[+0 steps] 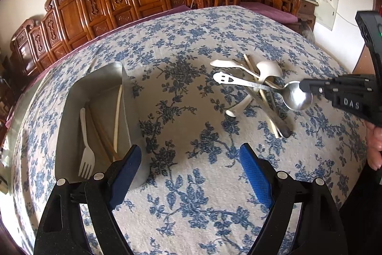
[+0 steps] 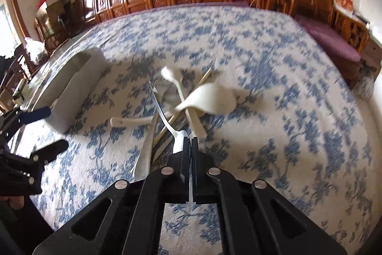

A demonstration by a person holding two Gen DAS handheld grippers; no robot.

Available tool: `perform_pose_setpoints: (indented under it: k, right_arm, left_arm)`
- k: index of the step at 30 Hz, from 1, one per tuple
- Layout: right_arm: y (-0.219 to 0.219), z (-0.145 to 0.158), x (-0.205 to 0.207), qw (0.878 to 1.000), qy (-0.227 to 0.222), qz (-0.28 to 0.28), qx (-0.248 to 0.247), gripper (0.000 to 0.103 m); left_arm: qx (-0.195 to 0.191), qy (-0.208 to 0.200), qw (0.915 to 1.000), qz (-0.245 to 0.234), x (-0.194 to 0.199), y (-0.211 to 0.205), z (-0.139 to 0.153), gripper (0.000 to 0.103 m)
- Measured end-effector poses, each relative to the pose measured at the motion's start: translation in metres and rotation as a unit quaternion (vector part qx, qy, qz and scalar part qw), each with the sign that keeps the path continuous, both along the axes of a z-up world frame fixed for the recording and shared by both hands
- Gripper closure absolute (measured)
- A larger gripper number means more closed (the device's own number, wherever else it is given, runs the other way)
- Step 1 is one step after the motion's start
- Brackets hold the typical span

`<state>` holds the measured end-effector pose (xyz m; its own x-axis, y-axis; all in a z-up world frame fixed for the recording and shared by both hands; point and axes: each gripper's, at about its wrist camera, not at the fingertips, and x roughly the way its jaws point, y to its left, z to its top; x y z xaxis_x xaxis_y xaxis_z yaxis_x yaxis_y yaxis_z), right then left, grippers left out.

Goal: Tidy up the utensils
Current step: 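Close the right gripper on the handle of a metal spoon, then grasp a metal fork with the left gripper while the right gripper holds the metal spoon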

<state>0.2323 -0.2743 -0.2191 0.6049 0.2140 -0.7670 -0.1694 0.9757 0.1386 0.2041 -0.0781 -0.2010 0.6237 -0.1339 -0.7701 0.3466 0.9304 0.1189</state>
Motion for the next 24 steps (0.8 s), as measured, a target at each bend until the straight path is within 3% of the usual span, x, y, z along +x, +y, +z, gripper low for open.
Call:
perform_pose_setpoints:
  k: [6, 13, 16, 24]
  right_arm:
    - [-0.016, 0.013, 0.002, 0.999, -0.029, -0.022, 0.012, 0.101]
    - [-0.026, 0.018, 0.006, 0.998, -0.048, -0.033, -0.013, 0.101]
    - [-0.033, 0.019, 0.008, 0.998, -0.049, -0.040, -0.010, 0.101]
    - [-0.040, 0.022, 0.008, 0.997, -0.052, -0.051, 0.004, 0.101]
  left_arm:
    - [-0.009, 0.005, 0.9999, -0.005, -0.002, -0.017, 0.001, 0.022]
    - [-0.029, 0.032, 0.9990, -0.001, 0.011, -0.046, -0.006, 0.025]
    - [-0.048, 0.053, 0.9974, 0.006, 0.023, -0.059, -0.013, 0.033]
    - [-0.065, 0.086, 0.9941, 0.008, 0.054, -0.091, -0.025, 0.072]
